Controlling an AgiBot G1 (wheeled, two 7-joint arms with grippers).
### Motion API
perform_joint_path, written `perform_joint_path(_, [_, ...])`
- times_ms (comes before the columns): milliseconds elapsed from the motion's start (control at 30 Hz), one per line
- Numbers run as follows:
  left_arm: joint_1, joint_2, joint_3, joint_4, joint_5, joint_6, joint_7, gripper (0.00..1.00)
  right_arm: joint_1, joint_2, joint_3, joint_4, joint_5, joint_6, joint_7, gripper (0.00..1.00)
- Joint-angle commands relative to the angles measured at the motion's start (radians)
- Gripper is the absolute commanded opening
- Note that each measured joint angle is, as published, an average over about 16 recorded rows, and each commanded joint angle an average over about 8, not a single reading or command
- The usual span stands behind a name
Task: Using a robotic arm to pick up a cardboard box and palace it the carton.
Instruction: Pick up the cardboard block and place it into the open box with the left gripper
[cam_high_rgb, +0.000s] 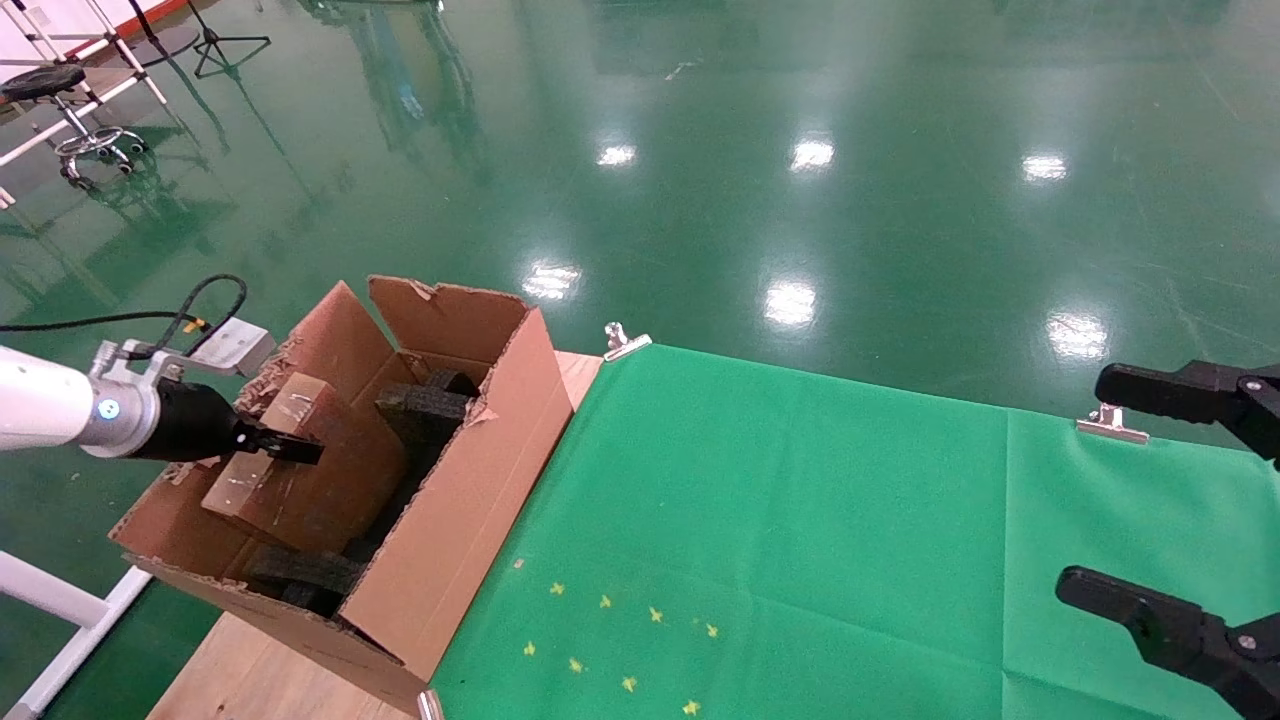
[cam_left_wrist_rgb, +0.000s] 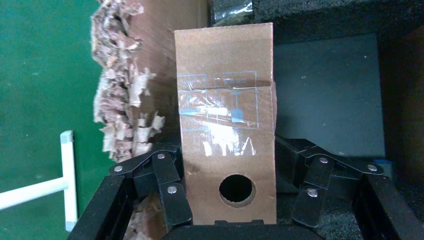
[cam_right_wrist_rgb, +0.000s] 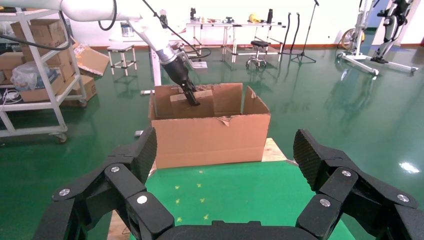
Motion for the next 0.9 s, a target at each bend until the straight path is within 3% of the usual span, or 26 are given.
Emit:
perform_joint_path(33, [0.003,0.008,-0.001,0.015,-0.001,-0.011,0.005,0.57,0.000,0.000,0.000,0.000,0.000,0.000,0.000,1.00])
perform_joint_path(133, [0.003,0.012,-0.002,0.024,-0.003,-0.016,0.007,0.93,0.000,0.000,0.000,0.000,0.000,0.000,0.000,1.00])
perform_joint_path(167, [0.003,0.013,-0.003,0.025,-0.004,-0.018,0.008,1.00,0.000,0.000,0.000,0.000,0.000,0.000,0.000,1.00])
perform_joint_path(900, [0.000,0.008,-0.003,0.011,-0.004,-0.004,0.008,1.00,0.000,0.000,0.000,0.000,0.000,0.000,0.000,1.00])
